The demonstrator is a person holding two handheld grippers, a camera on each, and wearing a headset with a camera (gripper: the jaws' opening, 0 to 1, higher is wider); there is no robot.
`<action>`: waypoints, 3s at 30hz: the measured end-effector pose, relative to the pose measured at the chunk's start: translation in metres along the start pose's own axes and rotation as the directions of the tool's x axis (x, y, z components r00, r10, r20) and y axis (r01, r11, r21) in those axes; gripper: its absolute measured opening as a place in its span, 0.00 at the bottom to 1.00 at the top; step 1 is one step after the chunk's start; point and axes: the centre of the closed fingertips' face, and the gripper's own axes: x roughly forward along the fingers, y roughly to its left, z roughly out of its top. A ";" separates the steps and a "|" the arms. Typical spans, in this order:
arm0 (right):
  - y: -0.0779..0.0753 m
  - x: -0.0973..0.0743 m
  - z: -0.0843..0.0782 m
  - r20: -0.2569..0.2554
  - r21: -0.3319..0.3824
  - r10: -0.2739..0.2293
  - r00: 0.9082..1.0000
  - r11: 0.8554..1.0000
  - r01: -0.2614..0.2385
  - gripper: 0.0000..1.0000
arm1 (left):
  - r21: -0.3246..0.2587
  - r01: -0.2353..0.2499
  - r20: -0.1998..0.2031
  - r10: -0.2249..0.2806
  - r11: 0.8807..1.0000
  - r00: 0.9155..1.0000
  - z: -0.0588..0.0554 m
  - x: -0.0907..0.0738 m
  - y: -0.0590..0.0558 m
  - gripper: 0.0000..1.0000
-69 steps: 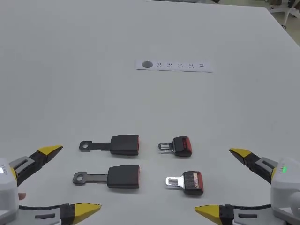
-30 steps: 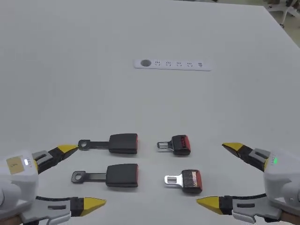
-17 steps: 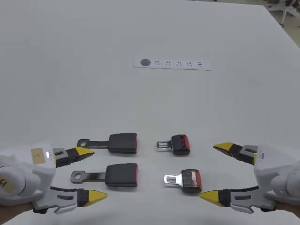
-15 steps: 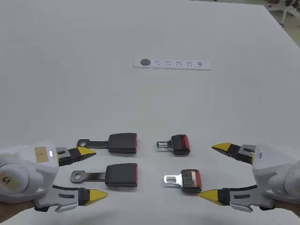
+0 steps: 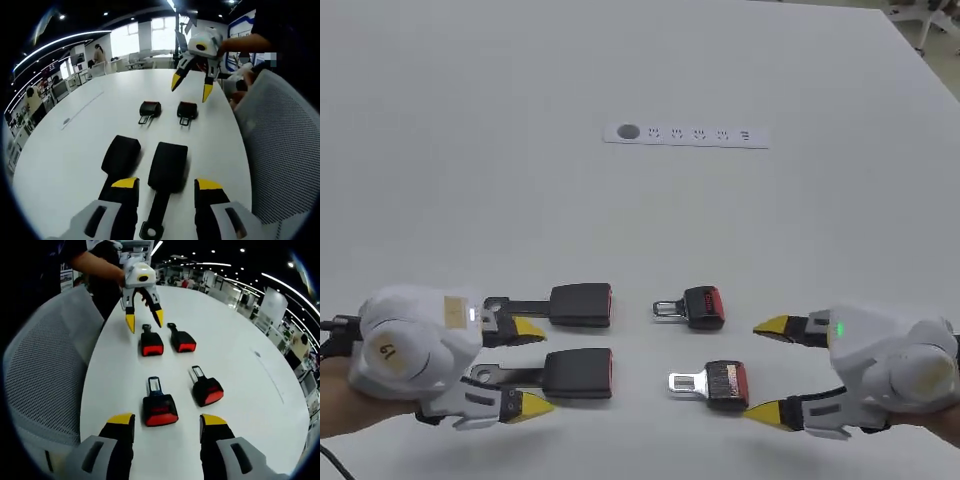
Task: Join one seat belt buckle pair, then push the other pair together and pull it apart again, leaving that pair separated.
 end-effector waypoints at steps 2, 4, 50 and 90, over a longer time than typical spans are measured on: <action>0.001 0.003 -0.002 -0.006 -0.007 0.016 1.000 1.000 -0.016 0.49 | 0.005 0.011 -0.014 -0.011 1.000 1.000 -0.002 0.002 0.000 0.44; 0.001 0.006 -0.004 -0.016 -0.017 0.026 1.000 1.000 -0.026 0.47 | 0.016 0.021 -0.030 -0.021 1.000 0.999 -0.003 0.004 0.000 0.43; 0.006 0.036 -0.015 -0.072 -0.081 0.118 0.990 0.989 -0.123 0.31 | 0.108 0.178 -0.167 -0.158 0.978 0.973 -0.018 0.028 0.000 0.32; 0.011 0.065 0.022 -0.038 -0.064 0.138 0.990 0.988 -0.141 0.31 | 0.079 0.175 -0.188 -0.158 0.981 0.969 -0.017 0.028 0.000 0.31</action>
